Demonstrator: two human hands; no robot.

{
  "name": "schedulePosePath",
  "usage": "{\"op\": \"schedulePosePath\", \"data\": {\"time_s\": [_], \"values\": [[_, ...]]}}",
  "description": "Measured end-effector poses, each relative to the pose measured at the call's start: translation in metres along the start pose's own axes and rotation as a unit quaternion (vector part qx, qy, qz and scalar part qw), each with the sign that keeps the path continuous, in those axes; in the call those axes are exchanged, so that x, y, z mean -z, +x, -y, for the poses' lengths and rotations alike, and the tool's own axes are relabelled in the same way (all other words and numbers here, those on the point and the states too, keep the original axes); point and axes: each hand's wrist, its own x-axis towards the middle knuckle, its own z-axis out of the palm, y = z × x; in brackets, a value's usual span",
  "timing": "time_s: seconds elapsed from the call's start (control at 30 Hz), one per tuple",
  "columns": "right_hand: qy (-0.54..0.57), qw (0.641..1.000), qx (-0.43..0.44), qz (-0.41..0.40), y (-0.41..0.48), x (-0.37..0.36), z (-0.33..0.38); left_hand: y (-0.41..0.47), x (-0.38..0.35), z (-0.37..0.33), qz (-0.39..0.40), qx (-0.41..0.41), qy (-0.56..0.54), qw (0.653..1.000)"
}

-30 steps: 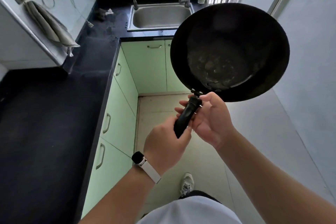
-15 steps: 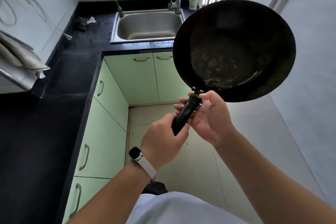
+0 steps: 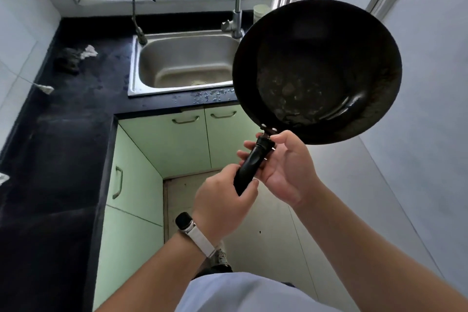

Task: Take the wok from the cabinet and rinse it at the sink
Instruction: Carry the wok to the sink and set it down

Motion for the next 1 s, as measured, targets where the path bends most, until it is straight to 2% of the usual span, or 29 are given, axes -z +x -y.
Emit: {"op": "schedulePosePath", "data": {"time_s": [0.43, 0.73, 1.0], "values": [[-0.004, 1.000, -0.014, 0.014, 0.116, -0.068, 0.022, 0.112, 0.058, 0.042, 0.000, 0.006, 0.000, 1.000], [-0.011, 0.995, -0.094, 0.024, 0.196, -0.079, 0.015, 0.158, 0.067, 0.074, -0.006, 0.103, 0.015, 0.995], [-0.018, 0.981, -0.189, 0.035, 0.288, -0.068, 0.039, 0.229, 0.050, 0.076, -0.013, 0.182, 0.048, 0.982]]}}
